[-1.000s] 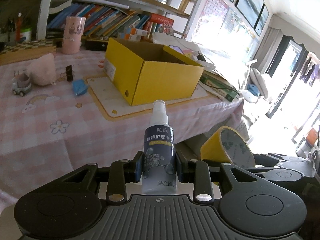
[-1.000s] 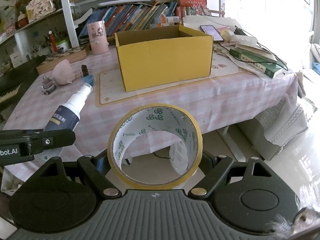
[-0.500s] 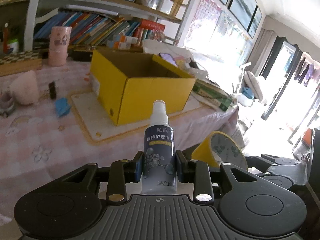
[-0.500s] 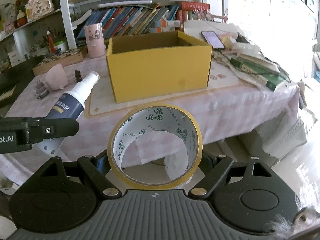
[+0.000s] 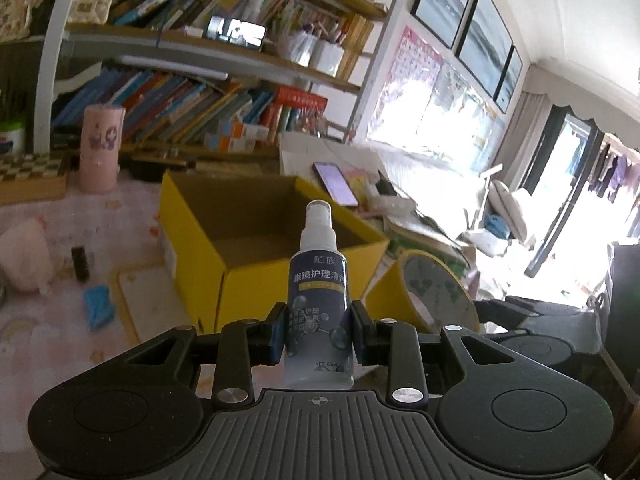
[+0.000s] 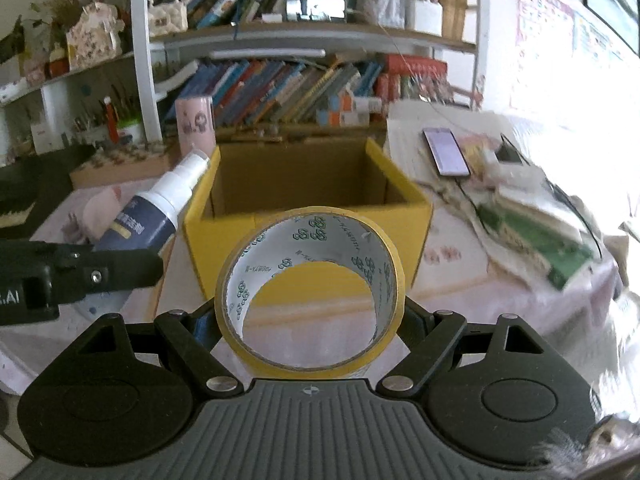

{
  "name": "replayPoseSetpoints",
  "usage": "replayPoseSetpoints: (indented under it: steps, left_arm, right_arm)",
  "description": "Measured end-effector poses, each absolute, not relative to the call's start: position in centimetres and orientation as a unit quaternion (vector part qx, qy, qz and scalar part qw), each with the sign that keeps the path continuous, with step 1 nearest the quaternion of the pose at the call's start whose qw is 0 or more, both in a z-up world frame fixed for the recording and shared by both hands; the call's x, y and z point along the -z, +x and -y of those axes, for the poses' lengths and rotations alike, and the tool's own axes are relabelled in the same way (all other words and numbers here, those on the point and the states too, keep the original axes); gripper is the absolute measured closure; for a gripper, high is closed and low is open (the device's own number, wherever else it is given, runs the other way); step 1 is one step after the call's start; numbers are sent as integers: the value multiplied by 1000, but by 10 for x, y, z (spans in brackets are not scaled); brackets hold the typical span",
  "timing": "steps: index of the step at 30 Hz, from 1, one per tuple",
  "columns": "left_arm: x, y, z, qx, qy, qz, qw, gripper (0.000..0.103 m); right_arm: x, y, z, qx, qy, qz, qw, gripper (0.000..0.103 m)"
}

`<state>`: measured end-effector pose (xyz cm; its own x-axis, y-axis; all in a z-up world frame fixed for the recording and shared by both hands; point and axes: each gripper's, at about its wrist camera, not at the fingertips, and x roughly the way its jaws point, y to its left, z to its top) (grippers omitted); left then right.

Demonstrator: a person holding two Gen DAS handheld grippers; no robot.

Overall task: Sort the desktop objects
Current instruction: 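Lower the tape roll and spray bottle into the yellow box and open both tools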

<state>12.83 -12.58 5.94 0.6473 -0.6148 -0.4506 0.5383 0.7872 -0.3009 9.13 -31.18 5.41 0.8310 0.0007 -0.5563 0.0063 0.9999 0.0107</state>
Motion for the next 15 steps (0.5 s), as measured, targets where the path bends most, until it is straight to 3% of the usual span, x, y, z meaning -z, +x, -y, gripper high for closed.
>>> replayPoseSetpoints:
  steps: [15]
  left_arm:
    - [-81, 173, 165, 276, -63, -241, 928, 72]
  right_arm:
    - [-83, 167, 346, -73, -28, -255, 964, 20]
